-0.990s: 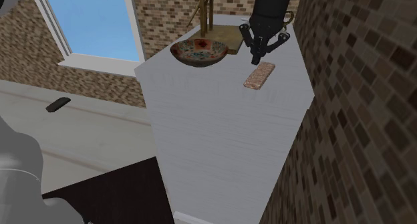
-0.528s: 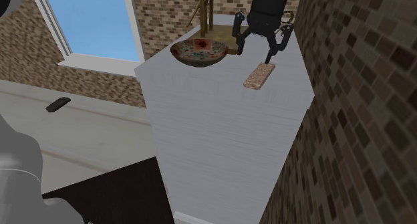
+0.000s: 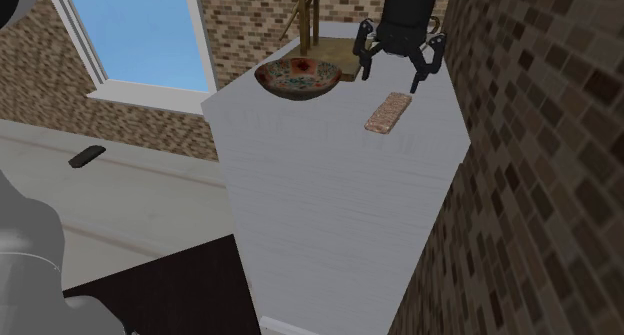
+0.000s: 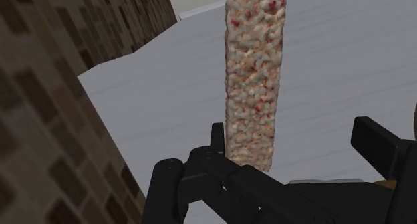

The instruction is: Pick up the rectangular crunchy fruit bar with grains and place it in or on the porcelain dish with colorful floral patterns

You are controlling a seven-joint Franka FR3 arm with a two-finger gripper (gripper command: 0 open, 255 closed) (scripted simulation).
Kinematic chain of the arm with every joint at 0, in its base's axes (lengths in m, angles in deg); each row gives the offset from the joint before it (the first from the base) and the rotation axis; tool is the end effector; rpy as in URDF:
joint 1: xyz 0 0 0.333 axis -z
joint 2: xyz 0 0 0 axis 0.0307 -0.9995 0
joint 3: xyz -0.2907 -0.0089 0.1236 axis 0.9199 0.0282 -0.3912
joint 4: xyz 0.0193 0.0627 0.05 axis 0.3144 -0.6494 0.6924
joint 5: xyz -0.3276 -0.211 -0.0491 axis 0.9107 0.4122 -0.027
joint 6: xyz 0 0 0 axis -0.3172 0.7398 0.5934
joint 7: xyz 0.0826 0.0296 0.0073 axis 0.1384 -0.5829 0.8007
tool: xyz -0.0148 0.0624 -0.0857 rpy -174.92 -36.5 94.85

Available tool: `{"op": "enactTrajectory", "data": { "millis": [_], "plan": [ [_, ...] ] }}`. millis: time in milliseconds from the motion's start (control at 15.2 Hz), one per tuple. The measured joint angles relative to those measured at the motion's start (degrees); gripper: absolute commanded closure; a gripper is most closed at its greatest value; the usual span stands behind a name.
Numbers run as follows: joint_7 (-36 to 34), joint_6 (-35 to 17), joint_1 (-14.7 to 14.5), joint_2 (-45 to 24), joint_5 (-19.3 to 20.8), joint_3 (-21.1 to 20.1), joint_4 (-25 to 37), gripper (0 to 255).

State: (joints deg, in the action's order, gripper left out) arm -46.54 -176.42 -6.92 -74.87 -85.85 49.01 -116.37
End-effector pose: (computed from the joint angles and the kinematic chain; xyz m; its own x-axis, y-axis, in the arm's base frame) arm 0.5948 0.0986 0.5876 0.8008 0.5963 0.0562 0.5989 -0.7968 -0.0795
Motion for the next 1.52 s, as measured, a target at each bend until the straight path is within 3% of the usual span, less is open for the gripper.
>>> {"op": "enactTrajectory", "data": {
  "millis": [528,594,1188,1254,1518],
  "plan": [
    [0.1,0.0,0.5,0.5,0.0,-0.4,-1.1,0],
    [0.1,0.4,0.6,0.5,-0.1,-0.5,-1.1,255],
    [0.6,1.1,0.5,0.6,0.0,-0.4,-1.0,255],
    [0.6,1.1,0.5,0.6,0.0,-0.4,-1.1,0],
    [-1.8,-0.1,0.7,1.9,2.6,0.2,-3.3,0]
  ]
}}
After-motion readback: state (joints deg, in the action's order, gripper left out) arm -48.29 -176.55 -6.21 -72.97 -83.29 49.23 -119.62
